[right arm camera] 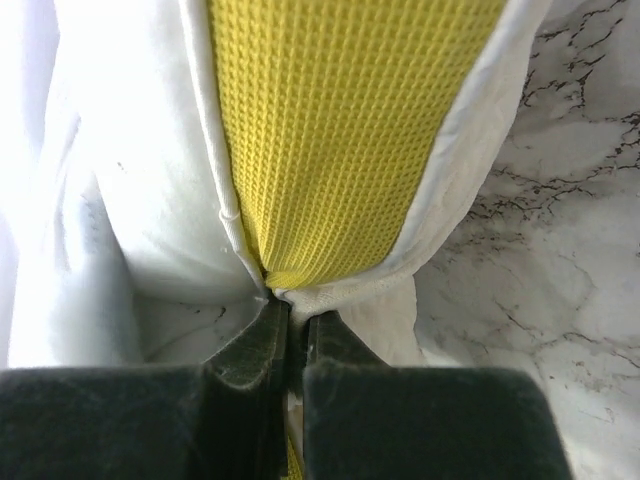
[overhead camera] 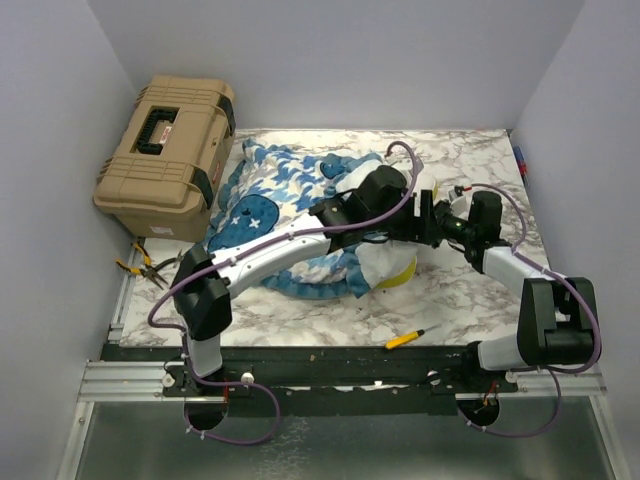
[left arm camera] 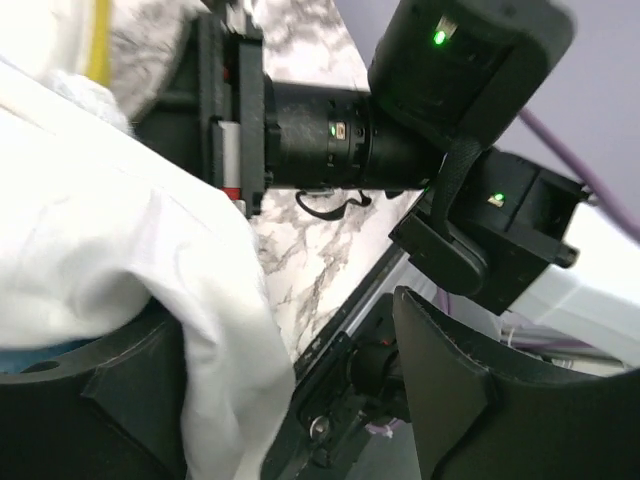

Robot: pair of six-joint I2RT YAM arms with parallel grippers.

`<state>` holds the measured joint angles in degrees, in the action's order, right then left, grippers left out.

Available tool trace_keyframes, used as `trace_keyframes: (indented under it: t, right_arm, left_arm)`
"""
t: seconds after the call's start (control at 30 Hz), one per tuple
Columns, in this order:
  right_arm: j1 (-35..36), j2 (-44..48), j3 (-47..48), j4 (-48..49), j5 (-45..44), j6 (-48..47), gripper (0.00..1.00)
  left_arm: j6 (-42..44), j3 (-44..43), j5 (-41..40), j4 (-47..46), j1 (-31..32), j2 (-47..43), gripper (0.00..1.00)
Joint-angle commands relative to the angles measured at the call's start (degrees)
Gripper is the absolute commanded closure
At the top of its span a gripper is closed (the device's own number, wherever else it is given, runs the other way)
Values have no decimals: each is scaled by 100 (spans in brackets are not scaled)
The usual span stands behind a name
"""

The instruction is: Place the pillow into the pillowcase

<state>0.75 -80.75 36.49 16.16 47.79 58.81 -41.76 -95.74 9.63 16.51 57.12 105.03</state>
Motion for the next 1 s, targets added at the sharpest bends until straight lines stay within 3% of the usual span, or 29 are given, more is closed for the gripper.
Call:
trace_keyframes:
  t: [0.0, 0.37, 0.6, 0.67, 0.77, 0.83, 0.97]
  right_arm:
    - [48, -40, 310, -67, 414, -408, 100]
    - [56, -192, 623, -461, 579, -822, 100]
    - [56, -243, 764, -689, 680, -1012, 100]
    - [56, -291, 820, -761, 723, -1057, 100]
    - [125, -430, 1127, -1194, 794, -1378, 100]
    - [195, -497, 1379, -1481, 815, -1598, 100]
    - [279, -643, 1748, -1480, 1034, -1594, 100]
  left_arm:
    - [141, 157, -923, 444, -339, -885, 27]
    - [-995, 1803, -361, 503, -1698, -1448, 24]
    - [-899, 1646, 165, -326, -1909, -695, 24]
    - [-822, 1280, 101, -458, -1911, -429, 38]
    - [-320, 328, 49, -547, -1803, -92, 77]
    - [-129, -229, 112, -554, -1732, 77, 98]
    - [67, -1276, 386, -554, -1464, 446, 100]
